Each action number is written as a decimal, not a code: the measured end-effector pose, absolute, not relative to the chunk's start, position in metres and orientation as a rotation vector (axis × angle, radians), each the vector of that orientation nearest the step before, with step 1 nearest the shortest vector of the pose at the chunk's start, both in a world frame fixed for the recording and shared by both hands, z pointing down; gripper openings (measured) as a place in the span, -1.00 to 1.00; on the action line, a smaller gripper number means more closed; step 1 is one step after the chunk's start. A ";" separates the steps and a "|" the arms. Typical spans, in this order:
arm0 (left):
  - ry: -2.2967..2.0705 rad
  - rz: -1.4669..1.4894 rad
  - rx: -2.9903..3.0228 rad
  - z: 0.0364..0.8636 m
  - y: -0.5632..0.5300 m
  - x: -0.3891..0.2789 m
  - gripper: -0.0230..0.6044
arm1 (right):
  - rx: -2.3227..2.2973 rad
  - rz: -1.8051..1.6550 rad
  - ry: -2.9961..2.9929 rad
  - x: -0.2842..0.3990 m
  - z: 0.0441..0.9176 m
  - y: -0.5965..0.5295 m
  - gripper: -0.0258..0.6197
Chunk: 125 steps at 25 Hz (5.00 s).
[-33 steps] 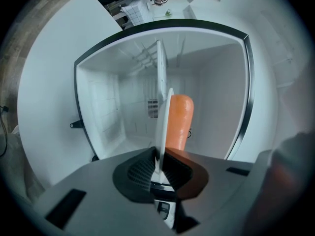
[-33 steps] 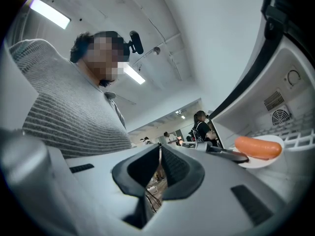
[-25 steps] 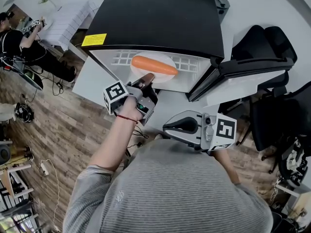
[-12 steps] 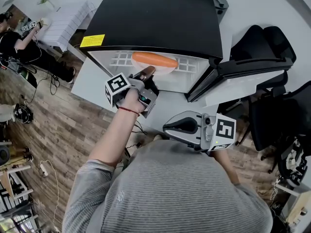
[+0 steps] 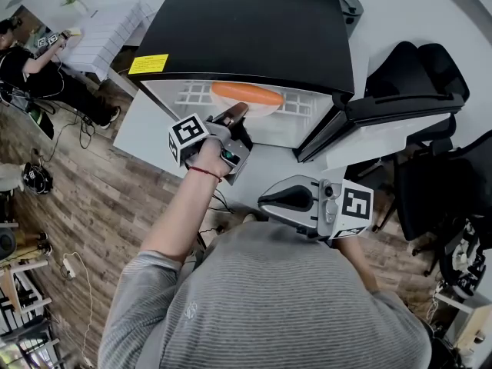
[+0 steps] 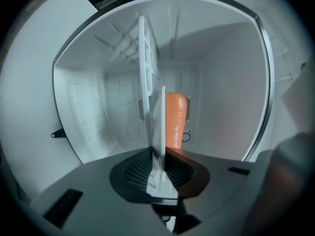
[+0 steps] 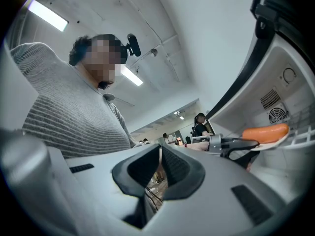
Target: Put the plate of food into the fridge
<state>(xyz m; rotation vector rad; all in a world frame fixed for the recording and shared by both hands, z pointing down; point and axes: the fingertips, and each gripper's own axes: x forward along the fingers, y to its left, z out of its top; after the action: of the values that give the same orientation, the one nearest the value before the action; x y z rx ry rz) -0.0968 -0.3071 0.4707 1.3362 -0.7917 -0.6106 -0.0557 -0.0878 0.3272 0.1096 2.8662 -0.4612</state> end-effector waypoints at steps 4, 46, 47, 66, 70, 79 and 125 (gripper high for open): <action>-0.767 -0.624 1.400 0.464 -0.307 -0.097 -0.61 | 0.118 -0.468 2.866 -0.057 0.328 -0.088 -0.87; -1.683 2.006 2.852 0.438 -0.278 -0.081 -0.69 | 0.038 -0.457 2.867 -0.041 0.330 -0.087 -0.87; -1.669 2.005 2.857 0.440 -0.278 -0.080 -0.74 | 0.033 -0.457 2.866 -0.041 0.330 -0.088 -0.87; -1.568 2.120 2.791 0.446 -0.314 -0.075 -0.80 | 0.029 -0.470 2.858 -0.040 0.332 -0.092 -0.87; -1.586 2.093 2.796 0.444 -0.320 -0.074 -0.80 | 0.021 -0.472 2.856 -0.039 0.332 -0.091 -0.87; -1.558 2.076 2.824 0.443 -0.315 -0.076 -0.73 | 0.017 -0.477 2.848 -0.038 0.332 -0.090 -0.87; -1.432 0.402 2.693 0.384 -0.225 -0.090 -0.89 | 0.020 -0.506 2.911 -0.046 0.342 -0.079 -0.87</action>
<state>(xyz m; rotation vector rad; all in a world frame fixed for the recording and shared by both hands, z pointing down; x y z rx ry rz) -0.0900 -0.2251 0.3843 2.6930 -1.4323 0.4022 -0.0458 -0.0786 0.3421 0.0203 2.9105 -0.5058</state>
